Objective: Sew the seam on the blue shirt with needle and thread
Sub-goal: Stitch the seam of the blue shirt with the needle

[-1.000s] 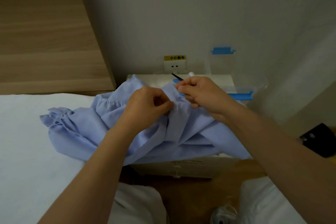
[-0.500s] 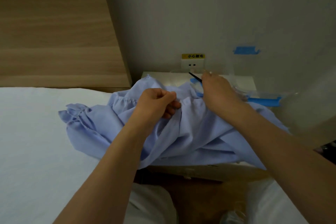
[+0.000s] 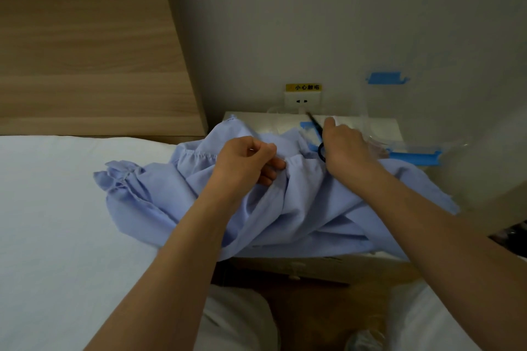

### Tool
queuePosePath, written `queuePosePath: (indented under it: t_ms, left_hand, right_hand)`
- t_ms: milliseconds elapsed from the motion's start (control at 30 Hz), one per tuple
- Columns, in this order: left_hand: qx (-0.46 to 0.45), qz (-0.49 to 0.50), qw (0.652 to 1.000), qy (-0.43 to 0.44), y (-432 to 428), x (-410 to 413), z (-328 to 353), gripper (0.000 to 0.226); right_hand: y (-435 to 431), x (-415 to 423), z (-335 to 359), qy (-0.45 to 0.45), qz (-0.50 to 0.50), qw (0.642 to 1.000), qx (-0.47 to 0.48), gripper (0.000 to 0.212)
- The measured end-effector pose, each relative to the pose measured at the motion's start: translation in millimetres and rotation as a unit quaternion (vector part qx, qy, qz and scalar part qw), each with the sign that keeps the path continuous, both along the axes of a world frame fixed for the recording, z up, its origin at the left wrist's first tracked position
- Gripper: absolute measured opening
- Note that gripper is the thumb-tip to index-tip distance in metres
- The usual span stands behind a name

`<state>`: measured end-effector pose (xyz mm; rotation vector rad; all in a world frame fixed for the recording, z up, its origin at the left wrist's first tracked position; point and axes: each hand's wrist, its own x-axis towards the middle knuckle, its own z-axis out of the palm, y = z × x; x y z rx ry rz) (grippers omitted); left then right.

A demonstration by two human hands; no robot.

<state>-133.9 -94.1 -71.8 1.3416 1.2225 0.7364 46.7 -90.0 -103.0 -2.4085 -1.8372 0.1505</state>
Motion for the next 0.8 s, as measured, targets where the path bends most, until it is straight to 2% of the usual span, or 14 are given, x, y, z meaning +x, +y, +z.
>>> queuePosePath:
  t_ms: [100,167,267,333,467,567,633,733,800]
  left_hand:
    - [-0.005,-0.001,1.000,-0.005,-0.2,-0.8,-0.1,0.022]
    - [-0.009,-0.001,1.000,-0.010,-0.3,-1.1,0.3,0.021]
    - [-0.019,-0.002,1.000,-0.016,-0.3,-0.4,0.7,0.019]
    - [-0.023,-0.001,1.000,-0.017,-1.0,0.0,0.7,0.018]
    - [-0.027,-0.003,1.000,-0.014,-3.3,1.0,1.2,0.019]
    - [-0.021,-0.004,1.000,-0.010,-4.5,1.8,0.9,0.021]
    - [-0.017,-0.004,1.000,-0.011,-5.5,2.2,0.5,0.021]
    - [-0.012,-0.001,1.000,-0.013,-7.4,2.8,-0.1,0.019]
    - [-0.004,0.000,1.000,-0.016,-8.3,3.1,-1.2,0.017]
  right_hand:
    - [-0.5,0.0,5.0,0.011,0.012,0.999,0.045,0.033]
    - [0.6,1.3,8.8,0.058,0.037,0.994,0.088,0.027]
    - [-0.8,7.6,13.0,0.190,0.071,0.965,0.166,0.014]
    - [-4.8,9.7,17.4,0.300,0.066,0.933,0.188,0.012]
    - [-19.1,8.2,30.8,0.528,0.051,0.830,0.172,0.025]
    - [-32.0,5.5,38.1,0.621,0.034,0.769,0.147,0.025]
    - [-39.3,3.8,38.9,0.653,0.022,0.748,0.122,0.022]
    - [-50.8,3.3,38.1,0.670,0.021,0.739,0.064,0.017]
    - [-62.5,4.1,38.3,0.680,0.060,0.731,0.014,0.030]
